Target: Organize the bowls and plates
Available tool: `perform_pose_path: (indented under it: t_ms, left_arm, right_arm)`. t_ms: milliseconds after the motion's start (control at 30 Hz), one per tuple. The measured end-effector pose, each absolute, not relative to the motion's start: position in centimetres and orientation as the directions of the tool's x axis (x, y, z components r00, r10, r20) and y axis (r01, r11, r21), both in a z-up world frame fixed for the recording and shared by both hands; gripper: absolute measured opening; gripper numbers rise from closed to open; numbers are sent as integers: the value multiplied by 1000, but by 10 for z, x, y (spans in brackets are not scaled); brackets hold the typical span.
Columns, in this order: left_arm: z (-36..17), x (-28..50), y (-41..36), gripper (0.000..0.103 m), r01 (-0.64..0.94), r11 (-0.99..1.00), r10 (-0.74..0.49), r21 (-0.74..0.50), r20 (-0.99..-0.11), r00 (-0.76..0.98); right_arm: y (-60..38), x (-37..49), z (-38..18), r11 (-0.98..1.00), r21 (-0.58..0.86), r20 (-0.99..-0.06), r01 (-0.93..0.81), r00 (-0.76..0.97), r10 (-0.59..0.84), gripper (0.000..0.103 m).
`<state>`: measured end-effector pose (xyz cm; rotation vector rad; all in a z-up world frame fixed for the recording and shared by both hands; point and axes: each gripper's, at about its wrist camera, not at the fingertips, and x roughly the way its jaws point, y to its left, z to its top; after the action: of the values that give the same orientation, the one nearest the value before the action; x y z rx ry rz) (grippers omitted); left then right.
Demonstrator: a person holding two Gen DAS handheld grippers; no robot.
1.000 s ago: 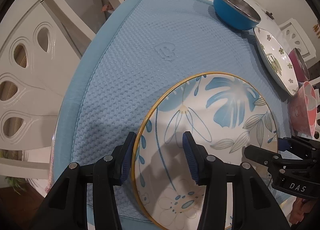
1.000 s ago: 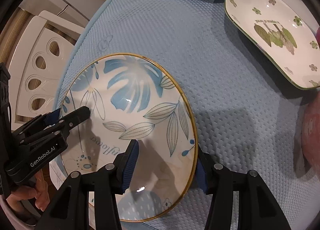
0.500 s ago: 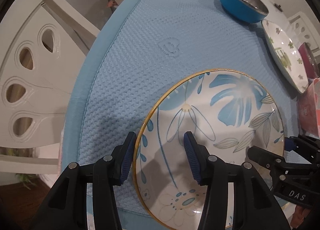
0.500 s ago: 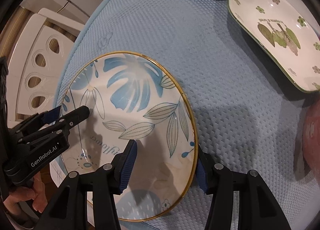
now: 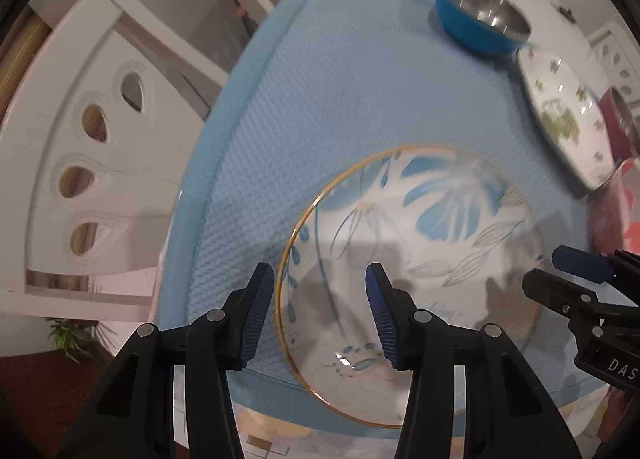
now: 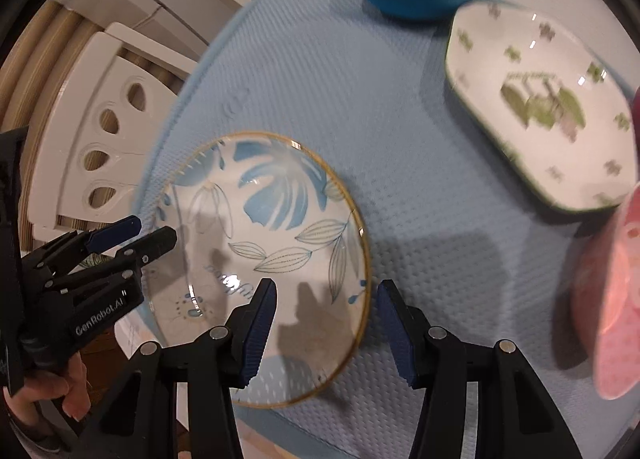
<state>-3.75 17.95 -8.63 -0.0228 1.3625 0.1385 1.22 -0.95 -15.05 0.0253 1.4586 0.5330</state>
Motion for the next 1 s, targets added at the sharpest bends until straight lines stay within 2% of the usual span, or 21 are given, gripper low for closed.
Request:
perform_pose_path:
  t_ms: [67,200,367,567,600,633,667,700,1000]
  left_arm:
    - [-70,-30,172,46,-118,992,72,47,-974,215]
    - [-34,-7,147,60,-101,994,64,36,-953,295]
    - [-1,30,118,63,-42,999,5,-11,-930,367]
    - [20,73,78,66,-4,998,-51,-59,-902,428]
    - [20,78,71,70,1,998,-56,-62,-899,435]
    - [18,84,64,71,3,998,-54,-58,-897,438]
    - [14,87,59,71,2,999,-50,-54,-900,433]
    - [6,91,53,71,2,998,-53,-57,-908,416]
    - [-62,103,20,71,24,997,-72,-68,-957,282]
  right_arm:
    - [-17,15,-135,878,330,-927,-346,57,371,52]
    - [-36,35,-93,875,300,-911,-380,157,381,52]
    - [-71,72,-45,894,248,-892,-374,271,361,57]
    - [-125,124,-15,923,221,-886,-316,330,325,58]
    - [-135,133,-12,927,232,-881,-296,340,329,59]
    - [-146,143,-10,930,244,-877,-273,347,332,70]
    - [-155,151,-11,933,257,-877,-253,345,335,83]
    - [-162,158,-13,934,266,-879,-238,338,336,85]
    - [-193,180,-97,935,344,-923,-87,148,354,85]
